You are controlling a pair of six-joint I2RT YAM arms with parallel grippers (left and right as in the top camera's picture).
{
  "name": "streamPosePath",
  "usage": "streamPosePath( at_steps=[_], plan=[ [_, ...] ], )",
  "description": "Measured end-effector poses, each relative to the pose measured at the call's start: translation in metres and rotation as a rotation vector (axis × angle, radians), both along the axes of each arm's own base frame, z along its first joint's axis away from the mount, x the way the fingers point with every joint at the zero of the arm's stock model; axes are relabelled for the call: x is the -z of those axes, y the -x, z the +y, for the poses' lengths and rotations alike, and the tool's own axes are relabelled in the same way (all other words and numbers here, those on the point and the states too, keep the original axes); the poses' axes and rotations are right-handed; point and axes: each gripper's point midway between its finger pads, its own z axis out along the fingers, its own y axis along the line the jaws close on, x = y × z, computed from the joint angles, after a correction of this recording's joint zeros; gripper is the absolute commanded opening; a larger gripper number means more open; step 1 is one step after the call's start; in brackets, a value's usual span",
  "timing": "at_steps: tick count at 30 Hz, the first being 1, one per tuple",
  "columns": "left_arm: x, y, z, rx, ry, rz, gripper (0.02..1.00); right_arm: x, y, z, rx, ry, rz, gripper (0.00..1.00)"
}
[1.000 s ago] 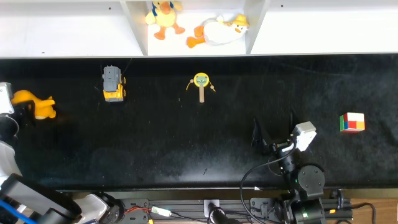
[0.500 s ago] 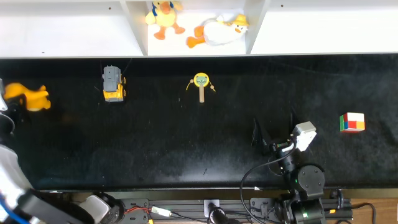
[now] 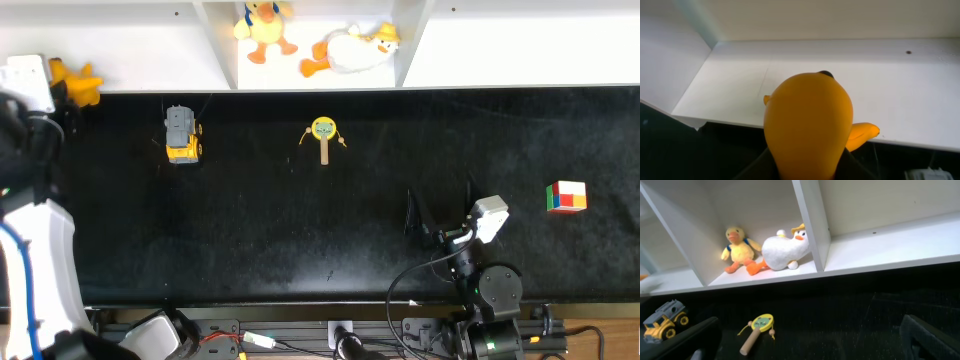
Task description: Store Toys
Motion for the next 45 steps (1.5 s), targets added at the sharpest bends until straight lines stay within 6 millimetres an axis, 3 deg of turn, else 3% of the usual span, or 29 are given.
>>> streamPosePath(
  at_steps=[8, 16, 27, 35, 43, 45],
  plan=[
    [0.027, -0.031, 0.014, -0.052, 0.02, -0.019, 0.207, 0.0, 0.0, 0.0, 0.0, 0.0, 0.0, 0.996],
    [0.026, -0.043, 0.019, -0.048, 0.019, -0.049, 0.205, 0.0, 0.0, 0.0, 0.0, 0.0, 0.0, 0.996],
    [0.009, -0.059, 0.025, -0.045, 0.01, -0.088, 0.2, 0.0, 0.0, 0.0, 0.0, -0.001, 0.001, 0.996],
    [0.029, -0.074, 0.023, -0.002, 0.035, -0.089, 0.189, 0.0, 0.0, 0.0, 0.0, 0.0, 0.0, 0.996],
    [0.033, -0.085, 0.027, 0.008, 0.029, -0.116, 0.191, 0.0, 0.0, 0.0, 0.0, 0.0, 0.0, 0.993],
    [0.033, -0.085, 0.027, 0.008, 0.03, -0.117, 0.292, 0.0, 0.0, 0.0, 0.0, 0.0, 0.0, 0.993]
  ],
)
